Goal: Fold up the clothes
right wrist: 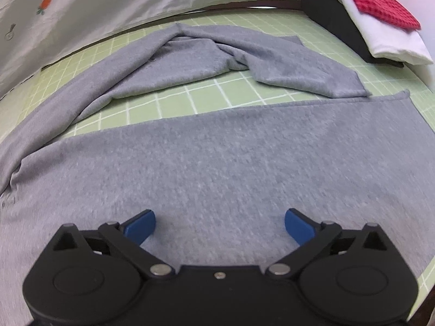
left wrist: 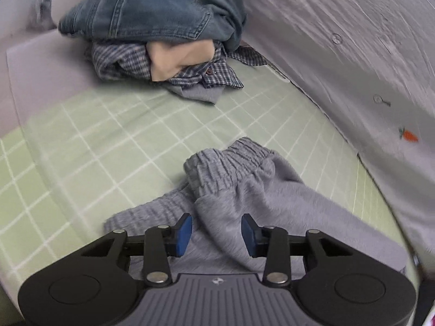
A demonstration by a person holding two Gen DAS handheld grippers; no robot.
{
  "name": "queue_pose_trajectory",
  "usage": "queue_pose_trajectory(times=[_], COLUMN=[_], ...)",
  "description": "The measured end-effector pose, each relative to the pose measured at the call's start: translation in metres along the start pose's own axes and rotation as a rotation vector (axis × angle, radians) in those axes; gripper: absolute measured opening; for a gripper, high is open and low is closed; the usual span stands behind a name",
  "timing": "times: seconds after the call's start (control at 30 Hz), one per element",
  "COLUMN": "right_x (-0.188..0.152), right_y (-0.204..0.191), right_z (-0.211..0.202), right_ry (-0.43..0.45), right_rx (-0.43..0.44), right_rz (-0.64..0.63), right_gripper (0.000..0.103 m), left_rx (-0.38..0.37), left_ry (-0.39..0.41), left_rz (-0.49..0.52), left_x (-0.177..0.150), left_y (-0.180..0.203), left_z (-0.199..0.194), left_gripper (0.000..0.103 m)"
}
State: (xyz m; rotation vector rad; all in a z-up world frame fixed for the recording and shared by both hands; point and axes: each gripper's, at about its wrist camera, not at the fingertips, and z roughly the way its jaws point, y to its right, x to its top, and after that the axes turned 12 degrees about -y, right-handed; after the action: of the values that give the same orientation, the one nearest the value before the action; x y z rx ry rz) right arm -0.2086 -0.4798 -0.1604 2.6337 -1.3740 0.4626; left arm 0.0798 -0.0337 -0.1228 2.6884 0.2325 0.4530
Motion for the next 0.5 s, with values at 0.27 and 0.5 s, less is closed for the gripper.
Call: queue_pose_trajectory(times=[0.27, 0.5], right_x=[0.021, 0.055], right_y=[0.017, 0.031], right_z=[0.003, 0.005], right_ry=[-0.008, 0.014], right_rx=[0.009, -0.029], right_rz=[0.121, 0.176], right_gripper=[0.102, 0.102], left_rx=[0.034, -0.165], left_ry=[-0.045, 0.020], left_rz=[-0.018, -0.184], left_x=[0.024, 0.074], left_y=[0.011, 0.035], left_z=[0.010, -0.016], left_gripper=[0.003, 0.000])
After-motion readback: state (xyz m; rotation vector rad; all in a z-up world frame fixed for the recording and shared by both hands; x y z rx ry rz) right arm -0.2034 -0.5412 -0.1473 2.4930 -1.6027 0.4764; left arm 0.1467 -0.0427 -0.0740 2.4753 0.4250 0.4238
